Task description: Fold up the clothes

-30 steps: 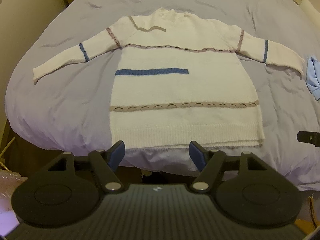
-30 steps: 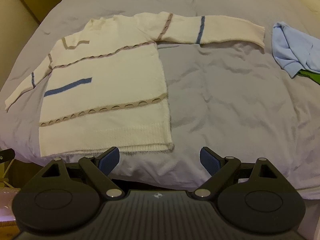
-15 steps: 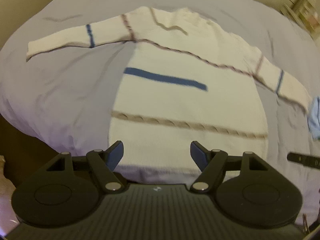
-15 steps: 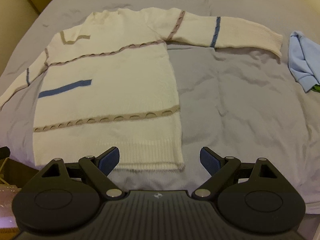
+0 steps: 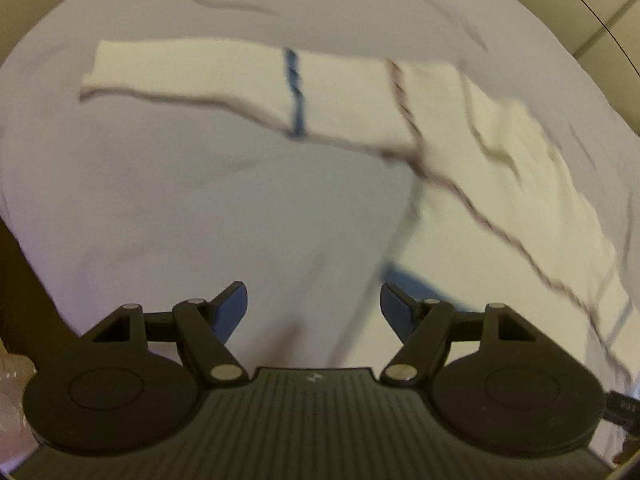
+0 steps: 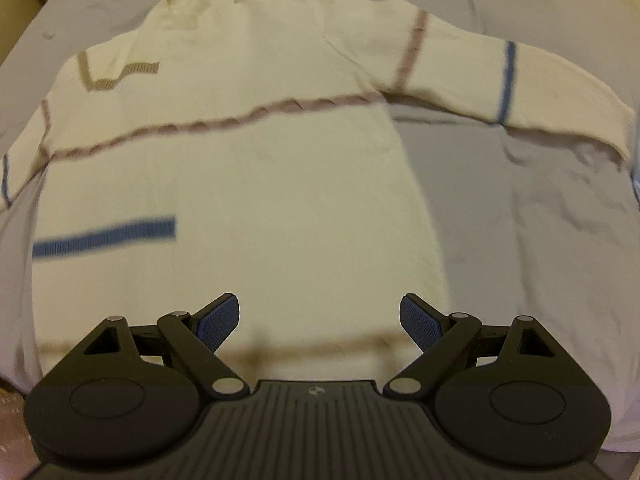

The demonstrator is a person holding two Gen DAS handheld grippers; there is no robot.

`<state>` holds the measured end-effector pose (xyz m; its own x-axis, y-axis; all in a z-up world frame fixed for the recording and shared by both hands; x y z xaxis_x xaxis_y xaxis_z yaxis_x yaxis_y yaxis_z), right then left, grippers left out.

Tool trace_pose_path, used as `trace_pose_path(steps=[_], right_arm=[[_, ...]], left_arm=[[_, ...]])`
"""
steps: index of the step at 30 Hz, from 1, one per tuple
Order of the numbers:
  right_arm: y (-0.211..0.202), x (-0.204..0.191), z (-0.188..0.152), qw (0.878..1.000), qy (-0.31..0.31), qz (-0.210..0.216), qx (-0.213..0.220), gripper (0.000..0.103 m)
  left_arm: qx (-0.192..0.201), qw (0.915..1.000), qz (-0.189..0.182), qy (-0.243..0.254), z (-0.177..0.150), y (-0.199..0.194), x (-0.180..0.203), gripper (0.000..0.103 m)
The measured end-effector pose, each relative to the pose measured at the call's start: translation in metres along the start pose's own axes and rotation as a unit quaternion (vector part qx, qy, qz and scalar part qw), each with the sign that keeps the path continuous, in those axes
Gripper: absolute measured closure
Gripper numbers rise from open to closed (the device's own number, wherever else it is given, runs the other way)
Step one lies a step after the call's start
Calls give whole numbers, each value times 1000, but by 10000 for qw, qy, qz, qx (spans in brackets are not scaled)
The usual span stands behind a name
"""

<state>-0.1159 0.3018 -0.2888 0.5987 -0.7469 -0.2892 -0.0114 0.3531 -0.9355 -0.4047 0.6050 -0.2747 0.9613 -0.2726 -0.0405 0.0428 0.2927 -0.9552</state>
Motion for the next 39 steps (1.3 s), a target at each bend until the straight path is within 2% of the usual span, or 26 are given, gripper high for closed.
trace_pose_path(steps=[6, 11, 16, 20, 22, 24, 26, 29, 31, 33, 34, 36, 38, 39], right_arm=[[46, -34, 52, 9999, 64, -114, -29, 14], [61, -46, 77, 9994, 133, -285, 168, 14], [70, -38, 92, 9978, 452, -435, 207, 14], [70, -37, 102, 9966, 543, -372, 492, 14], [72, -37, 107, 9962, 540, -411, 542, 14], [75, -36, 110, 9963, 513, -435, 539, 14], [77, -35, 112, 9965, 480, -443, 527, 14], [76, -29, 114, 9963, 484, -445, 554, 14], [72, -20, 114, 9957, 540, -456, 600, 14], [67, -9, 114, 9949, 605, -470, 648, 14], [65, -4, 114, 9945, 646, -478, 672, 14], [58, 9, 114, 9933, 741, -503, 731, 14], [51, 23, 112, 9919, 836, -523, 801, 14], [48, 30, 110, 9913, 875, -519, 838, 14]], left_arm=[[269, 9958, 397, -775, 72, 51, -40, 38], [327, 9886, 466, -1397, 108, 85, -71, 38], [340, 9789, 634, -1912, 128, 107, -101, 38], [340, 9719, 854, -2165, 138, 125, -113, 38], [372, 9686, 903, -2287, 143, 131, -114, 42], [462, 9709, 1006, -2124, 150, 131, -108, 83], [555, 9765, 1071, -1787, 156, 121, -96, 98], [995, 9825, 785, -1363, 160, 83, -65, 99], [1126, 9905, 197, -770, 143, 58, -14, 99], [1250, 9912, -392, -170, 126, 32, 38, 99], [1308, 9889, -686, 130, 117, 19, 64, 99], [1418, 9790, -1270, 729, 98, -8, 115, 99], [1517, 9620, -1844, 1324, 78, -35, 165, 98], [1562, 9509, -2127, 1617, 68, -49, 190, 93]])
Point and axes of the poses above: each gripper's, at about its wrist camera, not at the fingertips, and y roughly the way its jaws point, x to its right, z to its top, the point moved 4 cm from there along y, roughly the way its jaws point, and after that the axes turned 14 degrees about z, right-handed, at the moved point
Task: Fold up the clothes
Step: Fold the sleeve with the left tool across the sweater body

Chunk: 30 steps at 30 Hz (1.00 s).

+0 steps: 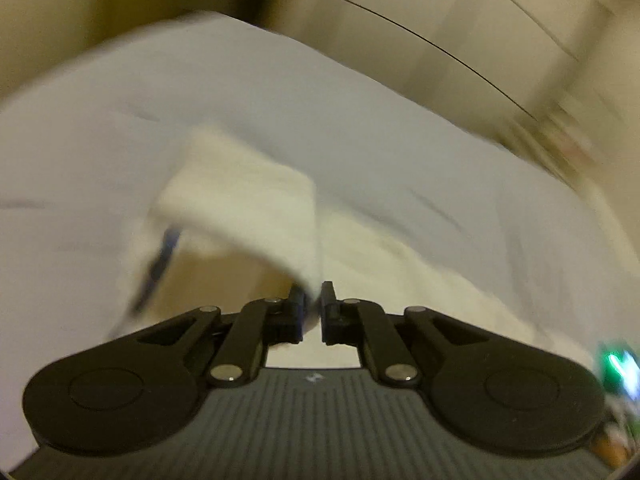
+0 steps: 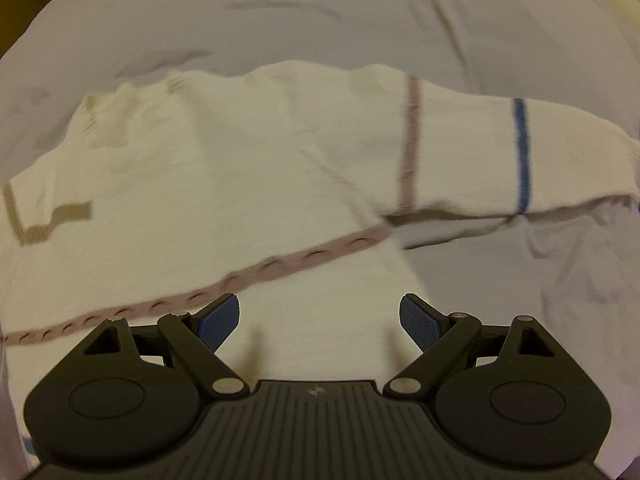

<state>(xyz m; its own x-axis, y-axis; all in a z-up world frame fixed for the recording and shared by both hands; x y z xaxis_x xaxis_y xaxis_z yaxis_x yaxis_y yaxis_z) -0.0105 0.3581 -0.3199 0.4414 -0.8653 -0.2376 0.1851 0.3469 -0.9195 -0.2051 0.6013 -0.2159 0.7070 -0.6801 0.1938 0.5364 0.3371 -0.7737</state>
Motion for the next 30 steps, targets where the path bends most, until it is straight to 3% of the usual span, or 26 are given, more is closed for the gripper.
trace_pose_path(steps=[1, 3, 8, 11, 13, 14, 16, 19, 25, 28, 30], right_arm=[[-3, 7, 0, 10000, 32, 1, 23, 14], [-9, 23, 0, 9999, 91, 0, 56, 14], [-18, 56, -1, 9992, 350, 172, 115, 14], [-15, 68, -3, 9948, 733, 692, 145, 17], [-9, 71, -4, 9855, 1071, 1311, 129, 24], [-3, 71, -5, 9782, 1246, 1661, 92, 35], [12, 67, -8, 9606, 1566, 2294, -38, 48], [41, 57, -14, 9378, 1941, 2862, -305, 49], [73, 37, -8, 9344, 1987, 2940, -293, 47], [89, 28, -3, 9348, 1981, 2936, -264, 86], [74, 24, 11, 9353, 1687, 3107, 142, 91]], left_arm=[[-291, 9989, -270, 254, -14, 7, 28, 92], [-444, 9987, -98, 232, -19, 13, 21, 76], [-824, 9959, 332, 177, -33, 28, 2, 74], [-1051, 9926, 589, 144, -41, 37, -9, 74], [-1202, 9898, 761, 121, -47, 42, -17, 74], [-1277, 9881, 846, 110, -50, 45, -20, 74], [-1427, 9845, 1017, 88, -55, 51, -28, 74], [-1561, 9802, 1218, 55, -58, 58, -39, 72], [-1626, 9782, 1289, -89, -53, 71, -51, 72], [-1613, 9785, 1280, -75, -50, 69, -50, 72], [-1559, 9801, 1229, -5, -46, 68, -48, 72]])
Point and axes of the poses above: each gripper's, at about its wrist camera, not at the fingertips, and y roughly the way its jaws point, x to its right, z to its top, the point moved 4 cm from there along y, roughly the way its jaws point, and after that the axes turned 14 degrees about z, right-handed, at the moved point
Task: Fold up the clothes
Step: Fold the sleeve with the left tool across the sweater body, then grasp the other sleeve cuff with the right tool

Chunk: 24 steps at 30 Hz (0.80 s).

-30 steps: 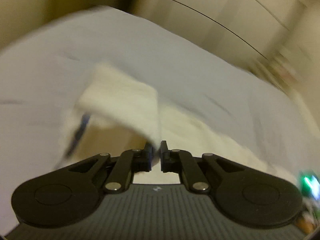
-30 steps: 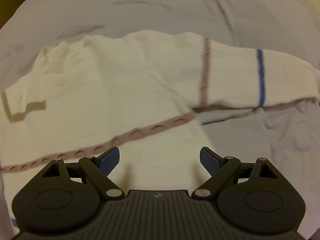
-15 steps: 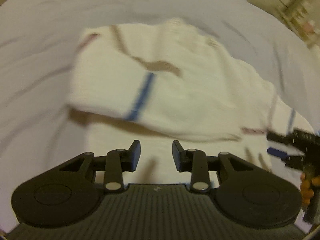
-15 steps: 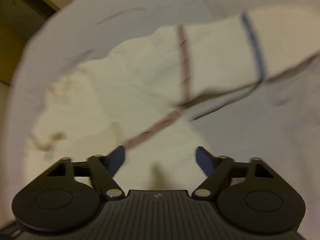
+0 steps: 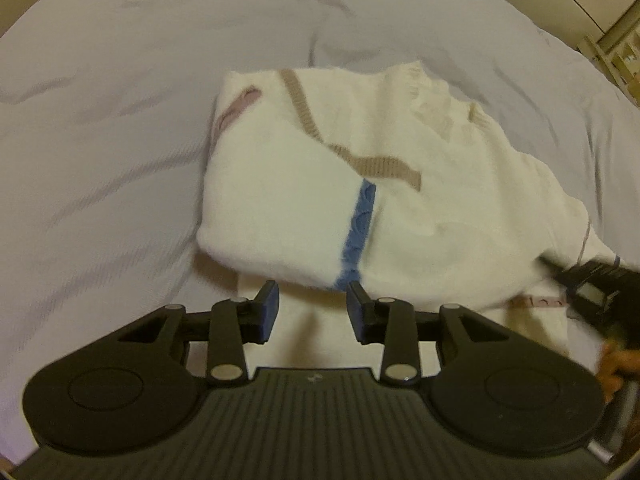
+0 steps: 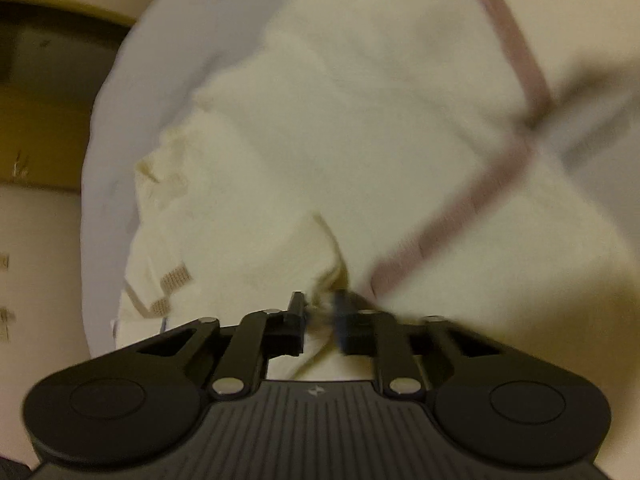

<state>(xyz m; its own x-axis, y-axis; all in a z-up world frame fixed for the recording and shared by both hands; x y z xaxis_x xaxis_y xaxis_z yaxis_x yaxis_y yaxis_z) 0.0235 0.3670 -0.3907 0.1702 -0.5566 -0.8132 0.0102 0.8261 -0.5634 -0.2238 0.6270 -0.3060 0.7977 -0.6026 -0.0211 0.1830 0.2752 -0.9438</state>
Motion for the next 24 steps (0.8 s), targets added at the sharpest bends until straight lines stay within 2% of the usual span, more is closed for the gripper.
trace_pose_path(steps=[2, 4, 6, 9, 12, 15, 17, 19, 24], right_arm=[[-22, -23, 15, 9968, -640, 205, 434, 92], [-47, -44, 29, 9880, -1234, 299, 882, 92], [-63, -40, 42, 9826, -1467, -72, 1134, 92], [-64, -7, 55, 9851, -1194, -650, 1055, 92], [-53, 13, 54, 9873, -1052, -854, 827, 91], [-43, 19, 51, 9832, -1174, -1199, 719, 88], [-45, 25, 50, 9784, -1117, -1558, 777, 63], [-56, 29, 48, 9722, -1144, -1852, 863, 62], [-58, 20, 33, 9726, -1492, -1601, 779, 68]], left_arm=[[75, 9999, -56, 84, 4, -2, 3, 72], [91, 9997, -104, 180, 5, 0, 9, 72], [66, 9996, -115, 245, 4, 5, 14, 72], [-17, 9995, -86, 301, 0, 13, 20, 72], [-23, 9993, -37, 362, 0, 16, 23, 72], [8, 9991, 22, 425, 1, 16, 26, 72], [82, 9987, 58, 492, 3, 16, 28, 72], [242, 9980, 71, 579, 9, 15, 32, 72], [358, 9961, 105, 805, 27, 39, 47, 72]])
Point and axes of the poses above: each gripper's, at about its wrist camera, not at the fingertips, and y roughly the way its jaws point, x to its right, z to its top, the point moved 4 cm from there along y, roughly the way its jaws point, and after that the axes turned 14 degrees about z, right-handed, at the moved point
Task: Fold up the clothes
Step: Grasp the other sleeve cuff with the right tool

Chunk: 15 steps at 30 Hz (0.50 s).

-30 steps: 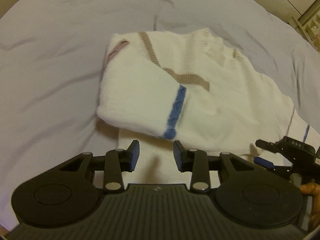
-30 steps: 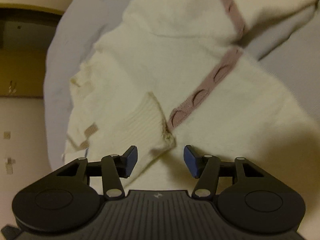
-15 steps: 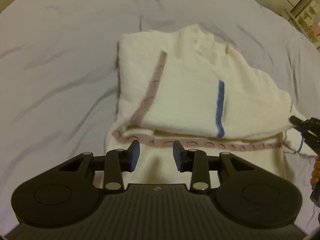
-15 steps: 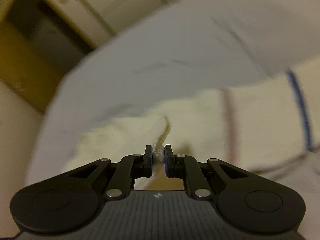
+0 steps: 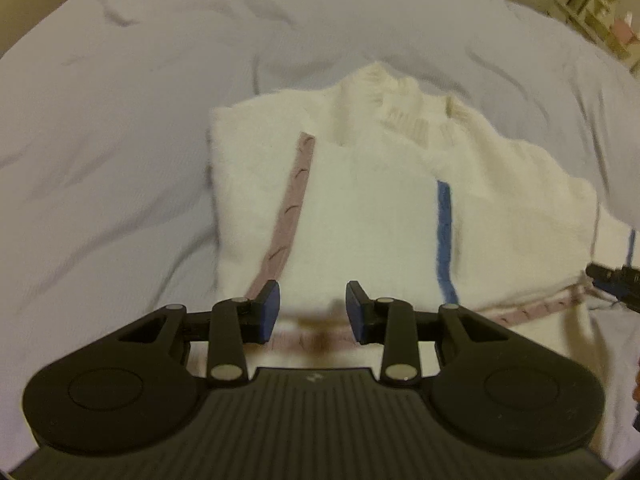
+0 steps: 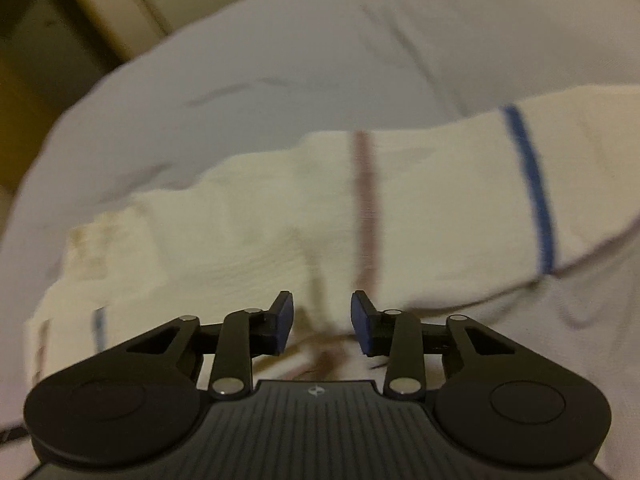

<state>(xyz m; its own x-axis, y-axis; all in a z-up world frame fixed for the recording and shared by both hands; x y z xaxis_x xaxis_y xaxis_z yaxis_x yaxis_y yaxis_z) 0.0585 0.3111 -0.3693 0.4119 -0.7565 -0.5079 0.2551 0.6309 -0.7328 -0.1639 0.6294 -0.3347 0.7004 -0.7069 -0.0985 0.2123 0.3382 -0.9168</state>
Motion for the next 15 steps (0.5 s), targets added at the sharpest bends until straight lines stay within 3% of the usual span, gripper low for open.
trace_pose_path(steps=[3, 5, 8, 13, 15], right_arm=[[16, 9, -8, 9983, -65, -393, -431, 70], [9, 26, -9, 9974, 367, -482, -396, 70], [-20, 56, -9, 9947, 971, -328, -95, 67], [-48, 108, -19, 9894, 1262, -592, -397, 66], [-64, 129, -17, 9876, 1393, -670, -273, 65]], left_arm=[[-255, 9991, 271, 197, 3, 22, 9, 73], [-271, 9987, 339, 283, 7, 19, 14, 74], [-246, 9986, 112, 445, 5, 3, 34, 74], [-412, 9957, -121, 824, -8, -9, 91, 73], [-482, 9939, -208, 975, -14, -14, 117, 73]])
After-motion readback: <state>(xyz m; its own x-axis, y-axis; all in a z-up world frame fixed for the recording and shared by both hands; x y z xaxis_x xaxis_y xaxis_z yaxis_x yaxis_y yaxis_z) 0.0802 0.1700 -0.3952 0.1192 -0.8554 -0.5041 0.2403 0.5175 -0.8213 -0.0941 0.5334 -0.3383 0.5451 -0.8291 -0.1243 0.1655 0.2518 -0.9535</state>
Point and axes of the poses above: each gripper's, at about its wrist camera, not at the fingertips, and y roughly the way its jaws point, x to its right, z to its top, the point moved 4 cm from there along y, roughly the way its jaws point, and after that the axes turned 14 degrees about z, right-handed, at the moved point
